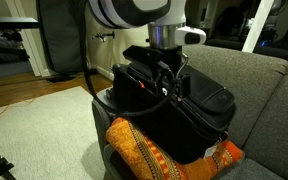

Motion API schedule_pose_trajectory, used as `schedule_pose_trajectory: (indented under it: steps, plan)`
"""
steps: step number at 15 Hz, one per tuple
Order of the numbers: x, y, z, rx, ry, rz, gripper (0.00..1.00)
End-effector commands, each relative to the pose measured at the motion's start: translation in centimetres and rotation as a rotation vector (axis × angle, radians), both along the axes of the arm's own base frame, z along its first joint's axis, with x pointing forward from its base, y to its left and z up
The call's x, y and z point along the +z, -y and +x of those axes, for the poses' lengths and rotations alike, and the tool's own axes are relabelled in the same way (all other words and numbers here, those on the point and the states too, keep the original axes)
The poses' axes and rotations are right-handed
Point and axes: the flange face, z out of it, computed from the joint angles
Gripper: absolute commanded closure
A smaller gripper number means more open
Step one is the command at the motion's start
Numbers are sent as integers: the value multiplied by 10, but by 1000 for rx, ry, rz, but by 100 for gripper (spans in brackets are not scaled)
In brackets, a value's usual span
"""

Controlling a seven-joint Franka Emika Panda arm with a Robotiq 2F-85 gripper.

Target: Slide the zip to the right

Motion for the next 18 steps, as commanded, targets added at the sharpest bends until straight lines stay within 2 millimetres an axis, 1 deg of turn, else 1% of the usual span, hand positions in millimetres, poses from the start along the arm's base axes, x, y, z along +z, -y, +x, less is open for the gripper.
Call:
schedule_pose_trajectory:
  steps: [1, 11, 17, 18]
  plan:
    - [7, 5, 6, 73, -22, -4, 0]
    - [-8, -17, 20, 284, -64, -23, 0]
    - [-10, -35, 22, 374, -66, -30, 0]
    - [-16, -44, 7, 377, -63, -27, 0]
